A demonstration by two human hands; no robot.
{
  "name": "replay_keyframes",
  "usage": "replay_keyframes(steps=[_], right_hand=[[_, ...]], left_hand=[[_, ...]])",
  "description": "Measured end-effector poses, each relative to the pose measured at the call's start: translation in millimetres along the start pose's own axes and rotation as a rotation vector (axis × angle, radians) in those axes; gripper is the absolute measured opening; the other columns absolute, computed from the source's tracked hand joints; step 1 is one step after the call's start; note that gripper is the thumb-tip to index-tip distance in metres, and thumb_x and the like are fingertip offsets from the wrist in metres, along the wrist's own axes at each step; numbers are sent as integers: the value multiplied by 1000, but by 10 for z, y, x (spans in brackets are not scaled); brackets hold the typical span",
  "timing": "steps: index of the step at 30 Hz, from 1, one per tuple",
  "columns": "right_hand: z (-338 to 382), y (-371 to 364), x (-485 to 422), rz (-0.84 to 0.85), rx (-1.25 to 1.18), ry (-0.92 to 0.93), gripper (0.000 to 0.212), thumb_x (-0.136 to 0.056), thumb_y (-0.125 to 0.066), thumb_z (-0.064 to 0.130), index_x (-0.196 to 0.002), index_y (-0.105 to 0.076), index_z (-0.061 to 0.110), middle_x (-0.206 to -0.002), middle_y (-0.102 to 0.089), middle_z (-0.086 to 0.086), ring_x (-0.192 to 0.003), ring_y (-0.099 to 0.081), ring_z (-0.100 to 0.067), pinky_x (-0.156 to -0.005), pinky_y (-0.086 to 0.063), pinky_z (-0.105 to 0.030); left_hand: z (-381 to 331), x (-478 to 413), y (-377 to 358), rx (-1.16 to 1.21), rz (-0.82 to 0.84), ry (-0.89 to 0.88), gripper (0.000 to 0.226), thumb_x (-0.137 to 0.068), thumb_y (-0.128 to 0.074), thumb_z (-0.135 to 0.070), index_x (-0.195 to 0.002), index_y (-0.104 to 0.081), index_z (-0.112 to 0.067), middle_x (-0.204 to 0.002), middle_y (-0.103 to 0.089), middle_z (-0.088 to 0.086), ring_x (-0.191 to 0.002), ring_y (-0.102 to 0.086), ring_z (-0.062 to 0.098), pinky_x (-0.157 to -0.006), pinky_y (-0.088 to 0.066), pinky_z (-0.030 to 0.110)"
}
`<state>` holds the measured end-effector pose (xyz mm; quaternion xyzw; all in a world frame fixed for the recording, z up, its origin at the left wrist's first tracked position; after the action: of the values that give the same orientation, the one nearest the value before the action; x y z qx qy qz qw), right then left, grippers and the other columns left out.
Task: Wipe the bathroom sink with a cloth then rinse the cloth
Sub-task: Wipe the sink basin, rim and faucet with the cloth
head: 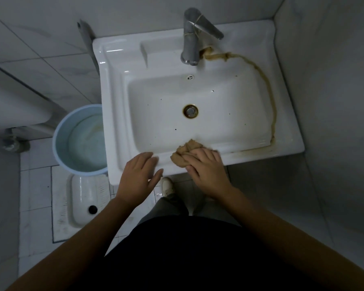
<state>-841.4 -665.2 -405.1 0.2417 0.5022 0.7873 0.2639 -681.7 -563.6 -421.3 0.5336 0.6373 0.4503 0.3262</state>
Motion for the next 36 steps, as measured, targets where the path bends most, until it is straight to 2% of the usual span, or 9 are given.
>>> replay_keyframes(steps=[5,12,15,18,21,24,28,30,36], right_hand=[[-554,228,282,-110,15,-63,35,-98,-47,36,-130,-60,27,-126,-58,4,-119,-51,-21,-100,-37,-42],[-1501,592,522,-128,86,-217,39,-98,-42,36,-130,-60,25,-127,-59,1,-120,-51,-24,-99,-38,-43],[-1599,613,535,-209,53,-321,38,-96,-43,35,-126,-64,23,-125,-60,-1,-119,-52,-26,-101,-38,-44],[-1404,495,515,-268,5,-371,36,-95,-47,32,-125,-65,25,-126,-59,0,-119,-50,-24,-102,-37,-43],[-1201,421,494,-240,-16,-212,34,-96,-49,32,-129,-61,27,-129,-58,3,-122,-47,-20,-103,-34,-40],[-1369,477,512,-155,24,-96,38,-99,-43,34,-132,-58,26,-130,-57,4,-122,-48,-19,-102,-35,-39],[-2033,711,550,-116,43,-247,40,-102,-38,34,-135,-57,23,-134,-56,0,-122,-49,-24,-101,-38,-43],[-2236,780,523,-96,56,-265,38,-103,-40,32,-136,-57,23,-135,-54,-1,-122,-47,-25,-99,-40,-43],[-2361,778,271,-105,86,-309,41,-102,-41,29,-138,-56,19,-143,-50,-5,-127,-44,-28,-105,-37,-45]], left_hand=[[-95,-33,18,3,-5,49,45,-97,-53,-47,-128,-62,-15,-132,-62,7,-123,-56,27,-101,-42,39],[-597,-344,-42,-8,31,9,53,-97,-48,-53,-128,-63,-13,-135,-62,10,-125,-56,30,-103,-45,45],[-833,-531,-122,5,37,-27,56,-97,-44,-54,-128,-64,-11,-134,-63,11,-123,-57,29,-101,-44,44],[-1015,-677,-251,5,60,-51,55,-98,-44,-52,-129,-63,-11,-133,-64,10,-122,-58,29,-101,-44,43],[-1122,-774,-386,-6,98,-65,51,-99,-43,-50,-126,-63,-12,-129,-65,9,-118,-59,29,-97,-46,42],[-1131,-798,-484,-5,121,-62,46,-100,-40,-49,-123,-61,-15,-122,-67,6,-111,-60,27,-92,-47,40],[-1122,-807,-501,-30,87,-63,42,-100,-40,-47,-119,-61,-16,-115,-70,5,-101,-63,27,-85,-47,38],[-1128,-805,-514,-44,75,-71,40,-99,-41,-45,-117,-61,-15,-113,-70,5,-99,-63,28,-82,-48,38],[-1107,-809,-544,-51,56,-86,40,-99,-43,-44,-118,-61,-14,-113,-70,6,-97,-63,29,-80,-48,39]])
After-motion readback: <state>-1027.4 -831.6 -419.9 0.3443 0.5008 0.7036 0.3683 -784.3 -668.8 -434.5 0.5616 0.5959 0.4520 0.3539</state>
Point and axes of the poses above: each hand's wrist, its own x-axis away from the middle knuckle, its own y-axis out of the back of the hand, z = x × y, the point moved 10 cm from there along -x, towards the middle knuckle
